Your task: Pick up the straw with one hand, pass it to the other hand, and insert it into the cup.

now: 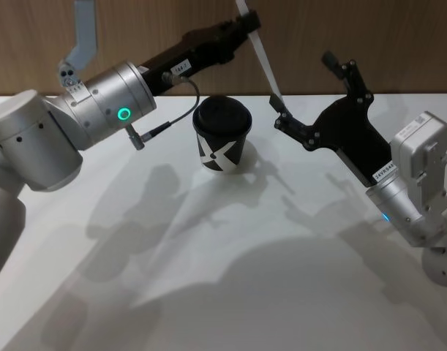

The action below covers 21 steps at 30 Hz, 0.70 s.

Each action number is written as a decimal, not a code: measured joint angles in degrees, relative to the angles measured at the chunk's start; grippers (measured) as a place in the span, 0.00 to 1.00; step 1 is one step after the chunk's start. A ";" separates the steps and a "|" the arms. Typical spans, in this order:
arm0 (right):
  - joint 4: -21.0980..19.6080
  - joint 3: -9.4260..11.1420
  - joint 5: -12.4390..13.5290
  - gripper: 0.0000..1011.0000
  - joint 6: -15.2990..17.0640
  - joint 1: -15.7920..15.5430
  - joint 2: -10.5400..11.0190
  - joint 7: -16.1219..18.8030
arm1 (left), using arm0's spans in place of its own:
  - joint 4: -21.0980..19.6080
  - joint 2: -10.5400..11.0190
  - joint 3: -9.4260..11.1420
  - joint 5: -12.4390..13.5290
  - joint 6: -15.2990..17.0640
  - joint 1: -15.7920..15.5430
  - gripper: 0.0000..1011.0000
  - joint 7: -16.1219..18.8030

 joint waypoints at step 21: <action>0.00 0.00 0.00 0.99 0.00 0.00 0.00 0.00 | -2.46 4.21 4.46 8.10 -1.53 -2.61 0.02 3.94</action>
